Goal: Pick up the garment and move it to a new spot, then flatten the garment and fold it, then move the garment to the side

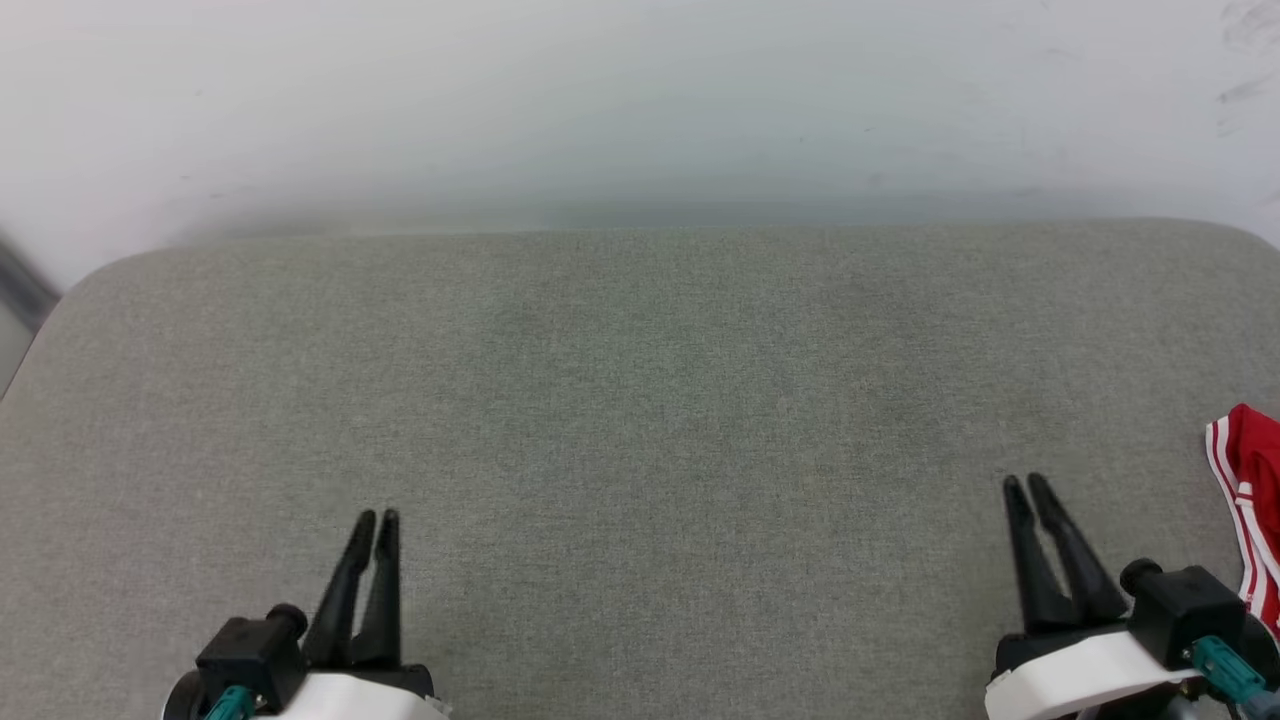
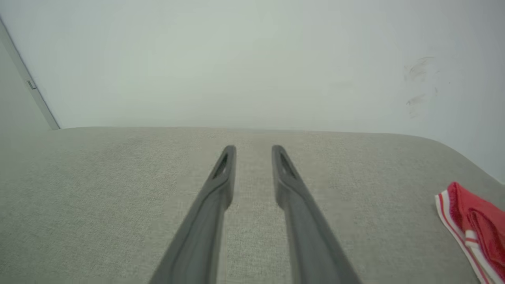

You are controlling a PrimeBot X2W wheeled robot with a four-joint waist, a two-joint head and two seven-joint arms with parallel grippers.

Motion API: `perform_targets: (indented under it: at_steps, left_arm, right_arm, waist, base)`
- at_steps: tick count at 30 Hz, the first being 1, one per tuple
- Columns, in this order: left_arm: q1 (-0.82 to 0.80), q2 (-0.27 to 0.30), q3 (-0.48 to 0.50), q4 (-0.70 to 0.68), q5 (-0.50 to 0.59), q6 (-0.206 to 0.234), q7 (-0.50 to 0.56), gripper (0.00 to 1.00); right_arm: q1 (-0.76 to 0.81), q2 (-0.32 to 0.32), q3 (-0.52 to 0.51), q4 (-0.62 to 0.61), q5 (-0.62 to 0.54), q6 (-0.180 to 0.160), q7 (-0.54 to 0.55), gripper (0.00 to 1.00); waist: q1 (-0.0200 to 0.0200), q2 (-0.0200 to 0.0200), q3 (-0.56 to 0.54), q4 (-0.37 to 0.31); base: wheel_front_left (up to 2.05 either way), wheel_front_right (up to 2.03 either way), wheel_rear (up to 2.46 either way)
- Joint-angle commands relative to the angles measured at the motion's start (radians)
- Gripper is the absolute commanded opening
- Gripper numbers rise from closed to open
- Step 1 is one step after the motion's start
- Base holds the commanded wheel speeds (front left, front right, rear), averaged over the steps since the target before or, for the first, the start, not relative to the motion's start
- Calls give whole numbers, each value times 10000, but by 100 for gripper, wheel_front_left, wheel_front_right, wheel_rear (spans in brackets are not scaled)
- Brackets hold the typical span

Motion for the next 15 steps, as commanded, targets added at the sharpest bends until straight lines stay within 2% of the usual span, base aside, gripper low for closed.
perform_targets:
  at_steps: [1, 4, 15]
  left_arm:
    - [-31, 2, -4, -6, -302, -3, 42, 0]
    - [-129, 27, 32, 96, -1142, -7, 239, 0]
    - [-411, 94, 116, 427, -3178, -30, 714, 0]
  right_arm:
    - [10, -1, 26, -47, 318, 0, 16, 0]
    - [-63, -46, 4, 46, 1256, 0, 169, 0]
    - [-304, -154, -31, 353, 3497, -1, 533, 0]
  waist:
    - [0, 0, -4, -2]
    - [0, 0, -14, -8]
    - [0, 0, -43, -26]
  base:
    - [0, 0, 0]
    - [0, 0, 0]
    - [0, 0, 0]
